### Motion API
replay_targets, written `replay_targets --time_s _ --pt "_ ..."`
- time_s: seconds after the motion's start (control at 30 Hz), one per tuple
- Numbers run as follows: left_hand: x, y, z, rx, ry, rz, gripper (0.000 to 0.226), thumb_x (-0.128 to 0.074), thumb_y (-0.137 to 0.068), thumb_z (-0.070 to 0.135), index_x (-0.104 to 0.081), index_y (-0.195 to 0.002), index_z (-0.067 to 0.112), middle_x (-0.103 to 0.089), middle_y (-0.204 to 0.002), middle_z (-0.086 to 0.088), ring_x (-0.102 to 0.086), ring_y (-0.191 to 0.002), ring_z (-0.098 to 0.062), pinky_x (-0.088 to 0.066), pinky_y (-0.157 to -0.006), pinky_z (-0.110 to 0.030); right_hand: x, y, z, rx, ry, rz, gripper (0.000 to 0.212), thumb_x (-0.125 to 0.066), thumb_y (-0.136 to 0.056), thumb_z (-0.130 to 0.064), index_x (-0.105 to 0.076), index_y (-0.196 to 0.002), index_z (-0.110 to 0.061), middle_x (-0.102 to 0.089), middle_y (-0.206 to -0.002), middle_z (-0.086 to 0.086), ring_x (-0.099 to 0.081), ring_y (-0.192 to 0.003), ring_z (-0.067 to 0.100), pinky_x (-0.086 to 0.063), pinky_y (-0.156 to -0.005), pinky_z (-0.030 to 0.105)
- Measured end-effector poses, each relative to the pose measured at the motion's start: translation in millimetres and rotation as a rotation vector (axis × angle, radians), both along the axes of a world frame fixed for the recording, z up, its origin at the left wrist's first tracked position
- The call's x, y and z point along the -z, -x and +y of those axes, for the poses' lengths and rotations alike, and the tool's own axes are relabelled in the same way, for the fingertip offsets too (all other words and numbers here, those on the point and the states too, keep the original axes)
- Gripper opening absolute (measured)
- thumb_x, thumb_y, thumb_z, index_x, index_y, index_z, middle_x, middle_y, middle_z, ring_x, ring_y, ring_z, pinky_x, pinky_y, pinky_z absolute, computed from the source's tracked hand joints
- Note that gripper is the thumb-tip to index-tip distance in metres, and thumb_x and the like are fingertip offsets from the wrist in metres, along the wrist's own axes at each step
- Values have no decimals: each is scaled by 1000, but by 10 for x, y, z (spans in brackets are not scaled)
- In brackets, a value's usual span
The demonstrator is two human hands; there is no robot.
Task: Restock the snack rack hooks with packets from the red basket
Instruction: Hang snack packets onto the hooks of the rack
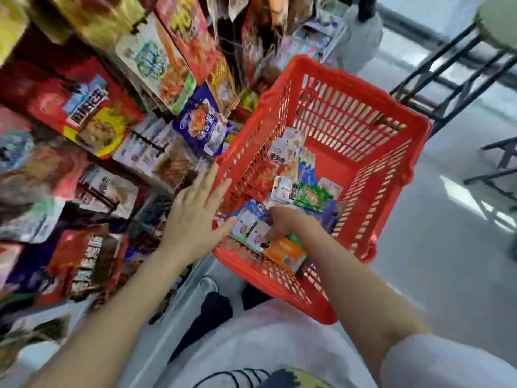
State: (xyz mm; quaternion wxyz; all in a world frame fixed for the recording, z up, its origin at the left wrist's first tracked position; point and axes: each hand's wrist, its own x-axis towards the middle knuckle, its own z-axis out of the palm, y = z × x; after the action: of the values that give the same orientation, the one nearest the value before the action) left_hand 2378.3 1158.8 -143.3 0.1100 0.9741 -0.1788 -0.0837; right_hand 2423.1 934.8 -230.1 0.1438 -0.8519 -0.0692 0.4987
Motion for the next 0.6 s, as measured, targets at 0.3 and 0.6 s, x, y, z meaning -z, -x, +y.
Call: replay_targets --time_s 0.3,0.6 --pt "-40 28 -34 -91 20 58 78 -28 -93 62 -19 -161 24 5 -171 5 -2 -156 -14 -21 -120 -47 209 119 60 -3 -59 63 42 -72 -89 -45 -57 -111 -12 -60 -105 4 -54 -92 25 -45 -78 38" --pt "-178 -16 -5 -136 237 203 74 -53 -100 45 -16 -162 28 3 -169 17 -2 -156 -10 -11 -123 -46 -344 -40 -138 344 -295 42 83 -63 -94 -52 -25 -157 -14 -43 -153 7 -57 -116 28 -46 -98 42"
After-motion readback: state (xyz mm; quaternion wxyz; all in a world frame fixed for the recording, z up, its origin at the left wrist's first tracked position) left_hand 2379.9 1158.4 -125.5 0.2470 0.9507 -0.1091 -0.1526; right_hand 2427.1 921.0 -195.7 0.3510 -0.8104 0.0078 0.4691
